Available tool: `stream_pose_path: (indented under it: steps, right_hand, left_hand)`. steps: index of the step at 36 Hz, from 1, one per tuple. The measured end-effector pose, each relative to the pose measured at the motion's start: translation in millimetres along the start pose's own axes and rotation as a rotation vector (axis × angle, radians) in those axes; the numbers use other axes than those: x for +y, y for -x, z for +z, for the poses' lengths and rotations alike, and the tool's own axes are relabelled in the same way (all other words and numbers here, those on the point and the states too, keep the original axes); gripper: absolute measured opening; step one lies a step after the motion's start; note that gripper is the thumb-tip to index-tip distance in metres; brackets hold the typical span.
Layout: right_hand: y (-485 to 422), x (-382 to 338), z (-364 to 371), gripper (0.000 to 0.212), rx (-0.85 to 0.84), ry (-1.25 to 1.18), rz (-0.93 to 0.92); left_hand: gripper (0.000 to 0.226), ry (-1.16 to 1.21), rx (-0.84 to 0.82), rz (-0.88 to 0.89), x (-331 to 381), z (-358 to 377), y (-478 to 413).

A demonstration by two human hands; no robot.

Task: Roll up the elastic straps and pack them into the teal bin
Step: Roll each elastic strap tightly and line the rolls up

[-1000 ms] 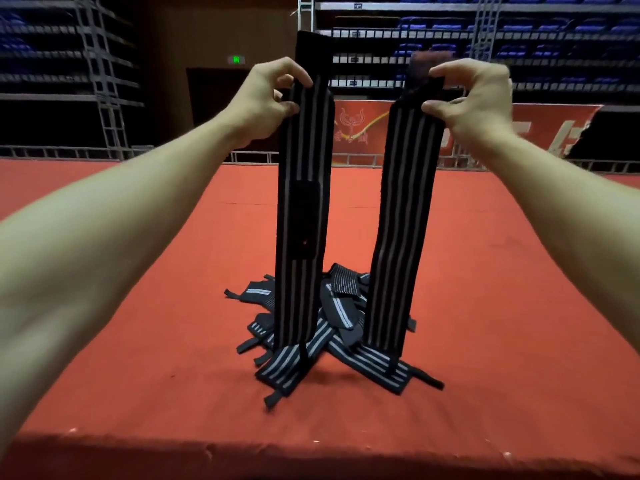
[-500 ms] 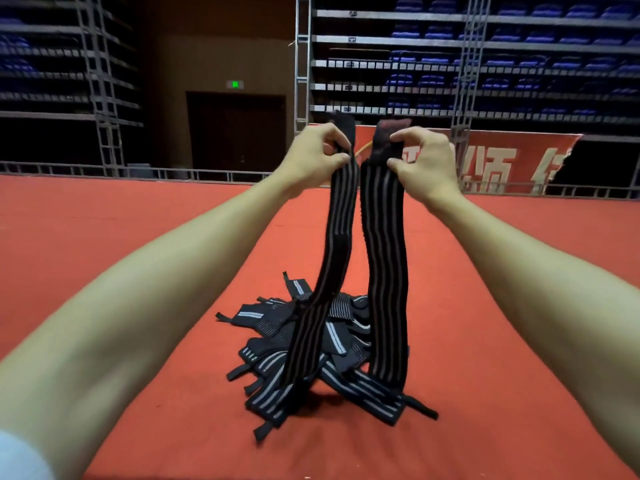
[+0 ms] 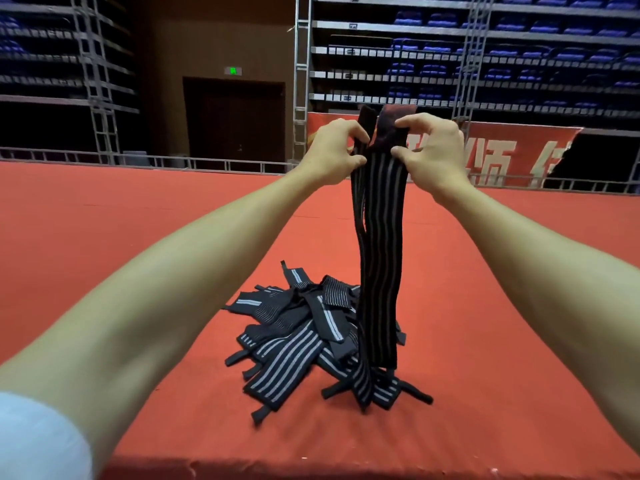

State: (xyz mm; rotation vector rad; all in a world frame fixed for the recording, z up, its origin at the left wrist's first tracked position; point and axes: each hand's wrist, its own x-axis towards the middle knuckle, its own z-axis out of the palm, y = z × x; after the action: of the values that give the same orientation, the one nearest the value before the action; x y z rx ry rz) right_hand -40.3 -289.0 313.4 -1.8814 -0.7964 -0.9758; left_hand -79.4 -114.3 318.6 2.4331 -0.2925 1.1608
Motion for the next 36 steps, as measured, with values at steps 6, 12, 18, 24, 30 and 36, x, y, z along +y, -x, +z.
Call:
stream_pose_path:
  steps: [6,12,18,24,30,36]
  right_hand:
    - [-19.1,6.0,-19.7,0.041,0.013,-0.003,0.009]
    - [-33.7,13.0,-37.0,0.041,0.119,-0.016,0.082]
    - [-40.1,12.5,-42.8,0.040,0.140,-0.048,0.100]
    - [-38.4,11.9,-38.7,0.039,0.142,-0.053,0.099]
    - [-35.9,8.1,-32.5,0.040,0.110,-0.084,0.098]
    - [-34.2,10.6,-26.4,0.040,0.104,-0.088,0.084]
  left_hand:
    - [0.032,0.096,0.052,-0.034,-6.6,-19.6,-12.1]
    - [0.037,0.323,0.171,-0.093,-17.2,-46.4,-25.5]
    - [0.040,0.406,0.203,-0.081,-19.3,-56.9,-29.7]
    - [0.042,0.420,0.218,-0.098,-24.4,-56.1,-31.0]
    - [0.041,0.466,0.209,-0.115,-25.4,-50.7,-30.2]
    - [0.041,0.493,0.197,-0.129,-26.3,-45.7,-30.3]
